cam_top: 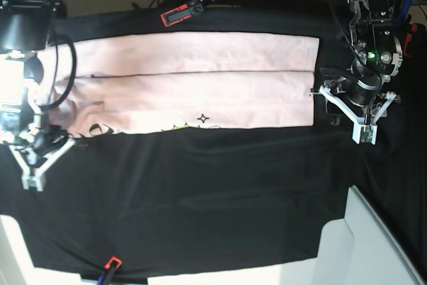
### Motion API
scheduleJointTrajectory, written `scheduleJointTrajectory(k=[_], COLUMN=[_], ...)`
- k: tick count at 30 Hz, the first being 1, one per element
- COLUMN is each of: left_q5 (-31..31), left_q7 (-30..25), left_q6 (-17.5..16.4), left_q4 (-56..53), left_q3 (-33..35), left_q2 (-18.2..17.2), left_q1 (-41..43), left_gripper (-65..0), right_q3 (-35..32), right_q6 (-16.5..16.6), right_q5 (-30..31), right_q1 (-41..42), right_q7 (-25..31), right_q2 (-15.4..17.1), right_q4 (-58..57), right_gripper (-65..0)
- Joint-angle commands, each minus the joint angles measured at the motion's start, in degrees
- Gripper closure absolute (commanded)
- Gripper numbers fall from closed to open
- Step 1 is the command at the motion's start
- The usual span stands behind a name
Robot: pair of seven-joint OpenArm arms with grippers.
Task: Fold the T-shirt properly
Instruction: 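Release the right gripper and reposition it at the shirt's sleeve end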
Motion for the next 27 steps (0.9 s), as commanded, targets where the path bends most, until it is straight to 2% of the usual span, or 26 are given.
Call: scheduleJointTrajectory(k=[1,13,21,27], left_q5=[-0.12,0.23,0.41,0.41], left_q7=[-1.06,-1.06,-1.06,-1.06], left_q6=[0.42,0.42,0.42,0.42], left_q4=[0.89,0.89,0.81,0.81], left_q3=[-0.18,-0.18,0.08,-0.10], left_q2=[-0.47,-0.64,-0.64,-0.73], left_q1=[-0.39,-0.39,-0.39,-0.31], left_gripper=[-31.1,-31.1,-31.1,-31.1], right_q3=[1.45,8.30,9.45,9.80], right_q6=[-0.22,-0.22,-0.22,-0.22], right_q5=[0.12,0.12,0.12,0.12], right_q1=[0.37,-9.48,-11.06,-13.17], right_q7=[0.06,-0.02,-0.02,-0.02], right_q2=[-0.05,-0.14,1.97,2.32], right_q4=[2.05,9.78,10.40,10.93], right_gripper=[0.0,0.0,0.0,0.0])
